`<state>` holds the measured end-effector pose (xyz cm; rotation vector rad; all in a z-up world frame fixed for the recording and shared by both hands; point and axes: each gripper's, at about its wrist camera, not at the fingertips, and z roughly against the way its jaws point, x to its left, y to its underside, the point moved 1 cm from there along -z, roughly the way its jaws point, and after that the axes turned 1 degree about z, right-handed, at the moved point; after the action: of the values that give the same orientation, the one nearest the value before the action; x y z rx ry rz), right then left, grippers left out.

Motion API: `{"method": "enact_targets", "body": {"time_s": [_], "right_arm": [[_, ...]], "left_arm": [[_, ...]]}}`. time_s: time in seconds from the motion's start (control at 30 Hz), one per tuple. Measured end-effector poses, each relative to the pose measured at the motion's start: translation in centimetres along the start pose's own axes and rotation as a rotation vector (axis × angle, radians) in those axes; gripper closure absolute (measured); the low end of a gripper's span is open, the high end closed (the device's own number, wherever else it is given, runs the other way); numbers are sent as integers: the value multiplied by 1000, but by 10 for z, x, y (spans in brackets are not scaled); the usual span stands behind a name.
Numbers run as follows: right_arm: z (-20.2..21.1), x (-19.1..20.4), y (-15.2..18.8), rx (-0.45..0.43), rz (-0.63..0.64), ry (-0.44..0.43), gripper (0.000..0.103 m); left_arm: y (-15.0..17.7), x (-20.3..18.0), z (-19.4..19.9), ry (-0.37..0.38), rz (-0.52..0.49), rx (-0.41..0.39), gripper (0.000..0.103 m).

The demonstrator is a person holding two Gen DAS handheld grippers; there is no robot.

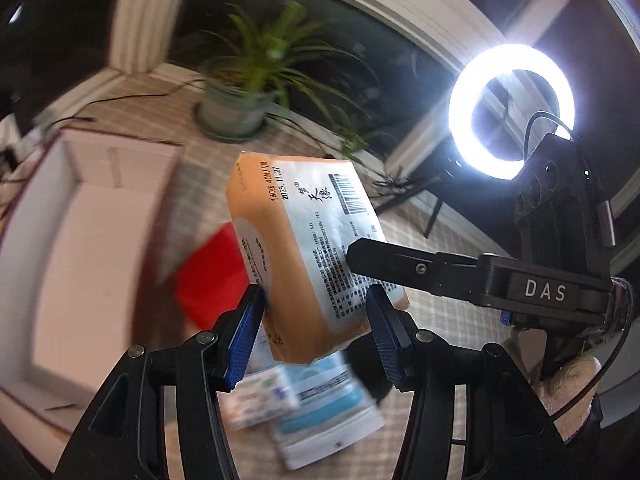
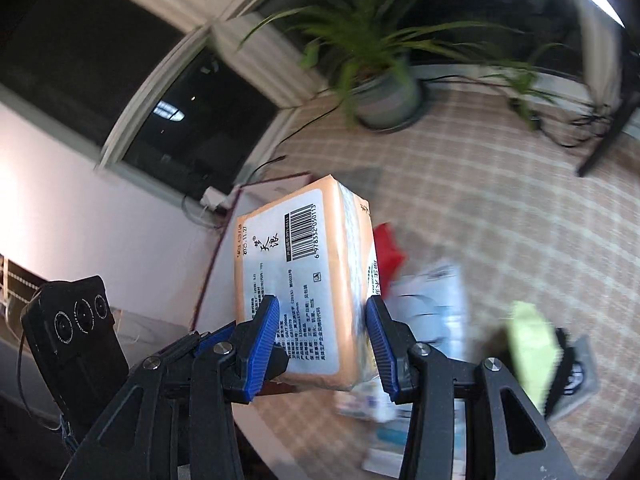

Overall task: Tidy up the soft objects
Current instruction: 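Lift the tissue pack and carry it over the open red box, then open the right gripper to drop the tissue pack into the box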

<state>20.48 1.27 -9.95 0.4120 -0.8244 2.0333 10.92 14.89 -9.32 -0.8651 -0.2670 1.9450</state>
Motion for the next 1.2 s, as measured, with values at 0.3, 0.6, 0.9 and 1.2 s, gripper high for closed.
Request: {"method": "enact_targets", "body": {"time_s": [0.3,0.6,0.9,1.2], "right_arm": [[-78,86,13,78,88,-31,61],[-133,127,28,127,137,-5,61],[-162,145,37,135,150,35,62],[-160,158,41,80,167,68,62]], "left_arm": [[19,83,47,-62,92,-23,51],[32,135,60,-83,140,2,51],[35,161,63,-94,141,27,51],[36,168,72,-85,115,22,53]]}}
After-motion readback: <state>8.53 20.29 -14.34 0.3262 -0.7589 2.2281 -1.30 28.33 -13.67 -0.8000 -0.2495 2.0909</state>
